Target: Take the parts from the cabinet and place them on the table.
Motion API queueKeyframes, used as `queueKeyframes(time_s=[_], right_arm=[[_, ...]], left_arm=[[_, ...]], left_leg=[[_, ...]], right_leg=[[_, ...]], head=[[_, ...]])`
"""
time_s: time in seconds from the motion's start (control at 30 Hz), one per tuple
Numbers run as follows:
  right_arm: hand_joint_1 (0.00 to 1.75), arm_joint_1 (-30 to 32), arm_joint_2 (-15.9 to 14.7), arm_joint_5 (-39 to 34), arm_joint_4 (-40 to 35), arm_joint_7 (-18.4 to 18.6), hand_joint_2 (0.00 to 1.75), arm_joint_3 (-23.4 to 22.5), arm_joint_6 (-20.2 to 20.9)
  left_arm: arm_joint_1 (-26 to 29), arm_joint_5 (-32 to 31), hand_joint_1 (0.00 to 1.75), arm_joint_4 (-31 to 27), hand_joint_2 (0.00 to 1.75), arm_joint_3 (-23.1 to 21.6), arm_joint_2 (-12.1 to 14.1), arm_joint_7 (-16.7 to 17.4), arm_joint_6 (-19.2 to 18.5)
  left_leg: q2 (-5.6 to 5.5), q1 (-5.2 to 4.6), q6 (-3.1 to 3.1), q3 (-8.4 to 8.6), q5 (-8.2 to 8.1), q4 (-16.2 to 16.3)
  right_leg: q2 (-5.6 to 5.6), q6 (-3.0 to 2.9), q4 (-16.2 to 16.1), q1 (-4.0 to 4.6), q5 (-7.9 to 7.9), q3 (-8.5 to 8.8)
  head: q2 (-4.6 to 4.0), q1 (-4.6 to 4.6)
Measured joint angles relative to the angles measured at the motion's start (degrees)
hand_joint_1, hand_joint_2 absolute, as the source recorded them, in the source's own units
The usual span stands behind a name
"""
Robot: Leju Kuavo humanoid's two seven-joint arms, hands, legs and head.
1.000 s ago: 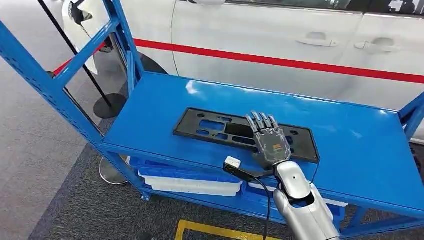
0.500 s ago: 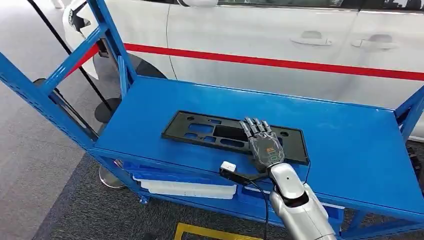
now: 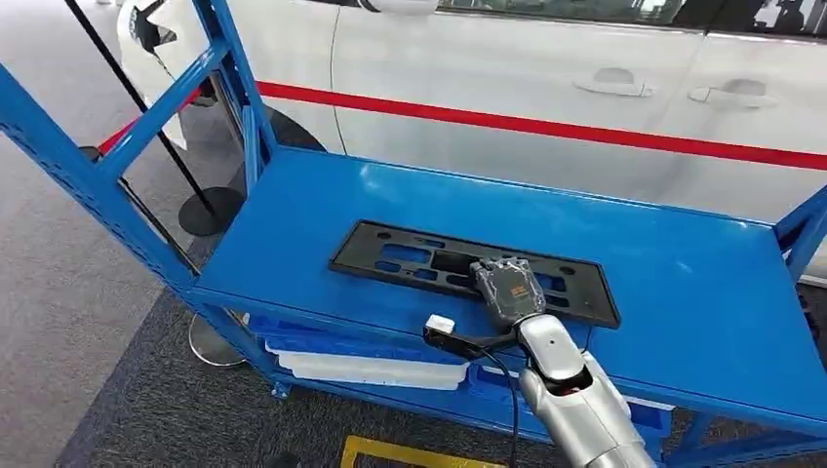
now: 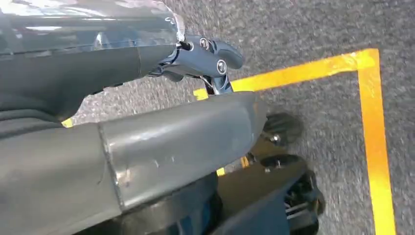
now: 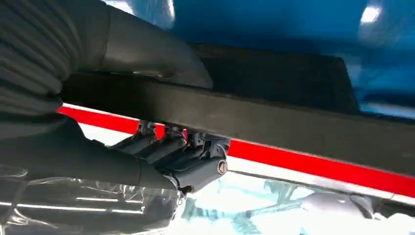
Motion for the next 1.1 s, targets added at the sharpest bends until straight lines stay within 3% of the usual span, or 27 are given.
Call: queueKeyframes(time_s=[0.03, 0.07, 0.13, 0.17, 0.2, 0.23, 0.3, 0.37, 0.4, 0.47, 0.5, 0.53, 0.57, 0.67, 0.7, 0.8, 0.87, 0.9, 1.0, 1.03, 1.07, 1.1], right_arm=[[1.75, -0.16, 0.09, -0.20, 0.48, -0.15, 1.75, 0.11, -0.20], [1.75, -0.47, 0.15, -0.35, 0.76, -0.24, 1.75, 0.26, -0.24], [1.75, -1.24, 0.44, -0.77, 1.38, -0.46, 1.75, 0.81, -0.37], [1.75, -1.56, 0.55, -1.18, 1.66, -0.52, 1.75, 0.94, -0.50], [1.75, -1.95, 0.68, -1.77, 2.08, -0.52, 1.75, 1.05, -0.83], [1.75, -2.08, 1.07, -2.23, 2.36, -0.57, 1.75, 1.16, -1.14], [1.75, -2.16, 1.16, -2.79, 2.73, -0.72, 1.75, 1.29, -1.66], [1.75, -2.47, 1.36, -3.91, 2.80, -0.87, 1.75, 1.44, -2.27], [1.75, -2.52, 1.42, -5.01, 2.62, -1.05, 1.75, 1.44, -2.82], [1.75, -2.53, 1.46, -6.49, 1.72, -1.18, 1.75, 1.44, -3.12], [1.75, -2.50, 1.46, -6.93, 1.53, -1.31, 1.75, 1.44, -3.15], [1.75, -2.36, 1.44, -7.75, 1.29, -1.61, 1.75, 1.42, -3.30], [1.75, -2.07, 1.36, -9.30, 0.53, -2.18, 1.75, 1.25, -3.54], [1.75, -1.63, 1.09, -13.80, -3.77, -3.12, 1.75, 0.11, -3.47], [1.75, -1.63, 1.07, -14.40, -5.14, -3.17, 1.75, -0.29, -3.32], [1.75, -1.03, 0.90, -14.88, -7.33, -3.26, 1.75, -0.83, -3.08], [1.75, -0.18, 0.85, -17.45, -8.86, -4.44, 1.75, -1.34, -3.76], [1.75, 0.42, 0.74, -20.48, -10.48, -5.67, 1.75, -1.94, -4.48], [1.75, 2.48, 0.00, -29.70, -18.18, -8.42, 1.75, -4.50, -5.75], [1.75, 3.26, -0.35, -33.62, -22.14, -9.80, 1.75, -5.70, -6.10], [1.75, 3.75, -0.57, -36.07, -24.75, -10.77, 1.75, -6.62, -6.51], [1.75, 4.04, -0.87, -39.71, -28.44, -12.25, 1.75, -7.93, -7.16]], left_arm=[[0.05, 0.11, 0.00, 0.02, 0.00, 0.02, 0.00, 0.00, 0.00], [0.12, 0.13, 0.00, 0.02, 0.00, 0.07, -0.02, 0.00, 0.02], [0.14, 0.15, 0.00, 0.02, 0.00, 0.09, -0.07, 0.00, 0.02], [0.13, 0.20, 0.00, 0.02, 0.00, 0.11, -0.09, -0.02, 0.07], [0.08, 0.20, 0.00, 0.02, 0.00, 0.17, -0.13, -0.02, 0.20], [0.08, 0.22, 0.00, 0.02, 0.00, 0.28, -0.13, -0.02, 0.33], [0.16, 0.22, 0.00, 0.02, 0.00, 0.46, -0.15, 0.00, 0.37], [0.19, 0.22, 0.00, 0.02, 0.00, 0.50, -0.15, 0.00, 0.46], [0.19, 0.22, 0.00, 0.00, 0.00, 0.52, -0.15, -0.02, 0.52], [0.24, 0.24, 0.00, 0.02, 0.00, 0.55, -0.15, -0.02, 0.52], [0.34, 0.24, 0.00, 0.02, 0.00, 0.57, -0.15, -0.02, 0.52], [0.44, 0.24, 0.00, 0.02, 0.00, 0.57, -0.15, 0.00, 0.52], [0.49, 0.22, 0.00, 0.02, 0.00, 0.59, -0.15, -0.02, 0.52], [0.49, 0.22, 0.00, 0.02, 0.00, 0.87, -0.15, -0.02, 0.59], [0.46, 0.22, 0.00, 0.02, 0.00, 0.96, -0.15, -0.04, 0.59], [0.35, 0.22, 0.00, 0.00, 0.00, 1.27, -0.13, -0.09, 0.61], [0.47, 0.20, 0.00, 0.02, 0.00, 1.49, -0.13, -0.18, 0.68], [0.46, 0.15, 0.00, 0.02, 0.00, 1.51, -0.15, -0.35, 0.68], [0.49, -0.02, 0.00, 0.02, 0.00, 1.57, -0.13, -0.48, 0.68], [0.60, -0.04, 0.00, 0.02, 0.00, 1.57, -0.13, -0.48, 0.68], [0.68, -0.04, 0.00, 0.02, 0.00, 1.57, -0.13, -0.48, 0.74], [0.76, -0.07, 0.00, 0.02, 0.00, 1.60, -0.15, -0.48, 1.09]], left_leg=[[-0.02, 0.00, 0.00, 0.03, -0.03, 0.08], [-0.05, 0.01, -0.02, 0.13, -0.12, 0.14], [-0.13, 0.02, -0.30, 0.33, -0.42, 0.47], [-0.19, 0.01, -0.55, 0.27, -0.66, 0.77], [-0.26, -0.54, -0.95, -0.13, -0.97, 1.44], [-0.31, -0.44, -1.17, -0.28, -1.02, 1.43], [-0.31, -0.24, -1.82, -0.17, -0.88, 1.16], [-0.20, -0.08, -2.41, -0.33, -1.61, 1.88], [-0.10, -0.07, -2.80, -1.29, -3.32, 4.30], [-0.08, 0.24, -3.35, -5.47, -7.75, 13.40], [-0.07, 0.29, -3.53, -7.31, -9.06, 17.26], [-0.07, 0.33, -3.60, -8.25, -9.11, 19.06], [-0.06, 0.39, -3.63, -7.86, -7.87, 18.07], [0.00, 0.46, -3.15, -1.19, -0.82, 4.41], [0.00, 0.30, -2.73, 0.06, -1.30, 1.80], [-0.16, -0.20, -1.65, -0.02, -1.20, 1.42], [-0.07, 0.36, -0.62, 0.29, -0.52, 0.50], [-0.12, 0.21, -0.43, 0.29, -0.45, 0.39], [-0.10, -0.02, 0.11, 0.08, -0.53, 0.50], [-0.12, -0.06, 0.20, 0.07, -0.62, 0.62], [-0.14, -0.07, 0.21, 0.11, -0.74, 0.71], [-0.19, -0.07, 0.16, 0.18, -0.94, 0.89]], right_leg=[[0.00, 0.07, 1.57, -0.01, 0.29, -0.92], [-0.02, 0.07, 0.01, -0.05, 1.90, -0.25], [-0.06, -0.16, -8.87, -0.11, 6.92, 4.13], [-0.08, -0.36, -13.42, -0.12, 8.70, 6.37], [-0.06, -0.65, -15.36, 0.24, 7.84, 7.17], [-0.02, -1.10, -15.24, 0.01, 7.99, 6.86], [0.00, -1.76, -15.25, 0.48, 8.02, 6.83], [-0.16, -2.54, -15.90, 0.02, 8.42, 7.16], [-0.16, -2.84, -15.98, -0.08, 8.40, 7.26], [-0.21, -3.07, -15.96, 0.02, 8.35, 7.27], [-0.20, -3.11, -15.93, 0.04, 8.32, 7.26], [-0.15, -3.10, -15.91, 0.04, 8.32, 7.28], [-0.09, -3.09, -15.90, 0.03, 8.31, 7.34], [0.18, -2.82, -15.87, 0.02, 8.14, 7.66], [0.25, -2.46, -15.81, 0.26, 8.10, 7.63], [0.40, -1.30, -16.07, 0.17, 8.33, 7.47], [0.32, -0.57, -15.63, 0.12, 7.92, 7.35], [0.20, -0.35, -14.05, 0.03, 6.69, 6.63], [0.18, -0.14, -1.19, 0.02, 0.27, 0.32], [0.17, -0.08, 1.77, 0.01, -0.11, -1.26], [0.16, -0.08, 1.65, 0.01, 0.76, -1.39], [0.16, -0.14, -1.10, 0.00, 3.01, -0.25]], head=[[0.00, 0.00], [0.00, 0.00], [0.00, 0.00], [0.00, 0.00], [0.00, 0.00], [0.00, -0.02], [0.00, 0.00], [0.00, 0.00], [0.00, -0.02], [0.00, 0.00], [0.00, -0.02], [0.00, -0.02], [0.00, -0.02], [0.00, -0.02], [0.00, -0.02], [0.00, 0.00], [0.00, 0.00], [-0.02, 0.00], [0.00, 0.00], [0.00, 0.00], [0.00, 0.00], [0.00, 0.00]])
